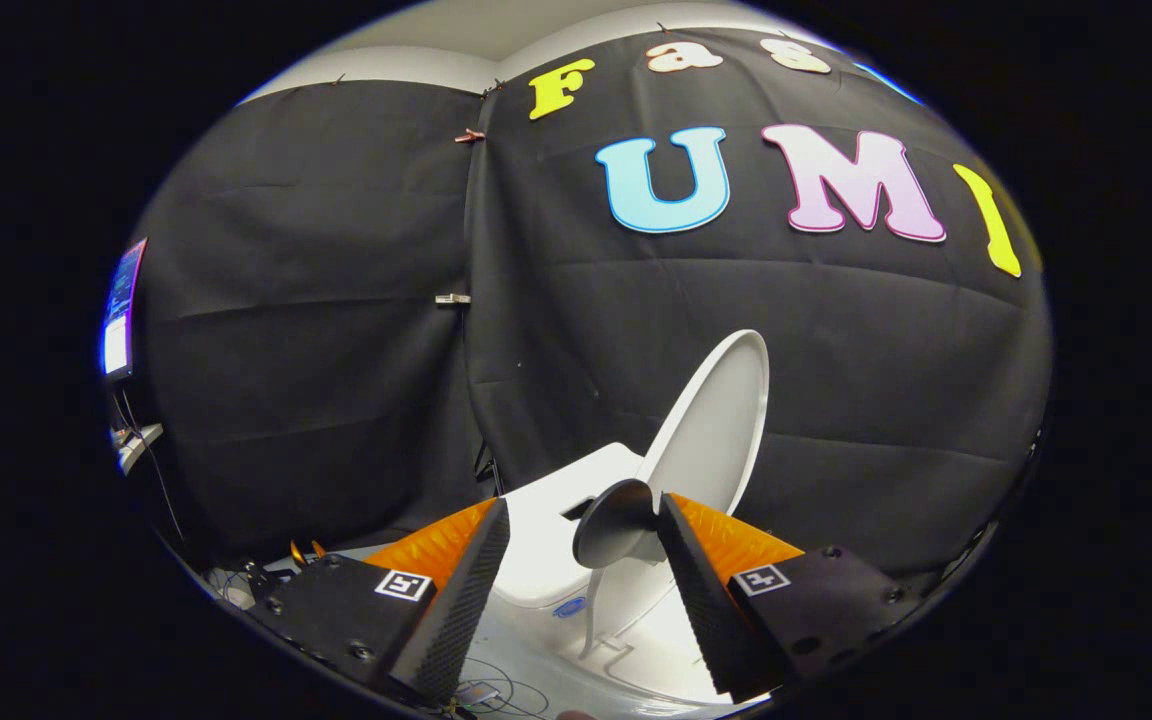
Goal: Open the toilet lid.
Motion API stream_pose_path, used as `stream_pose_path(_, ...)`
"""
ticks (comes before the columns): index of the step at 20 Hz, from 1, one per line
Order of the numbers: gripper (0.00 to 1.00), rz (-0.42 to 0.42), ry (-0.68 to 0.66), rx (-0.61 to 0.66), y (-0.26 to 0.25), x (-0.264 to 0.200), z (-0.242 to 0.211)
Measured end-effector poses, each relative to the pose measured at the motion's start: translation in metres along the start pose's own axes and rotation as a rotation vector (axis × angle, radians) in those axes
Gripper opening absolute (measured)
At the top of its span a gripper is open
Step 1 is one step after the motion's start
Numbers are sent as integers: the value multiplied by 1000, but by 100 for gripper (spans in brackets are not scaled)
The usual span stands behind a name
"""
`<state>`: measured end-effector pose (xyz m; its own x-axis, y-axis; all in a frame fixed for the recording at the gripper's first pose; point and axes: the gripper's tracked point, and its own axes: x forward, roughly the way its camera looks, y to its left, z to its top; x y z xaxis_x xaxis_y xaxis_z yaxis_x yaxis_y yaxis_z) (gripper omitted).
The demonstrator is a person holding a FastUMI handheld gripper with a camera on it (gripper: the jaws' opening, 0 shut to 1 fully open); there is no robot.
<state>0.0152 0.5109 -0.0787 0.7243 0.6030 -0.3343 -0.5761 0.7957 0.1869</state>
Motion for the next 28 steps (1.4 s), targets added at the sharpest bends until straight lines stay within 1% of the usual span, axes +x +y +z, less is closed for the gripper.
stream_pose_path(2,93,-1,5,-17,2,7,-3)
stream_pose_path(7,93,13,-2,1,14,21,-5)
stream_pose_path(12,93,33,9,-24,27,33,-9)
stream_pose_path(16,93,34,14,-52,26,38,-14)
stream_pose_path(18,93,54,11,-52,31,41,-14)
stream_pose_path(20,100,54,14,-64,30,45,-16)
stream_pose_path(23,100,45,16,-81,28,47,-17)
stream_pose_path(25,100,40,-15,-102,26,45,-10)
stream_pose_path(26,100,42,-49,-112,27,44,-2)
stream_pose_path(28,100,21,-136,-154,22,45,19)
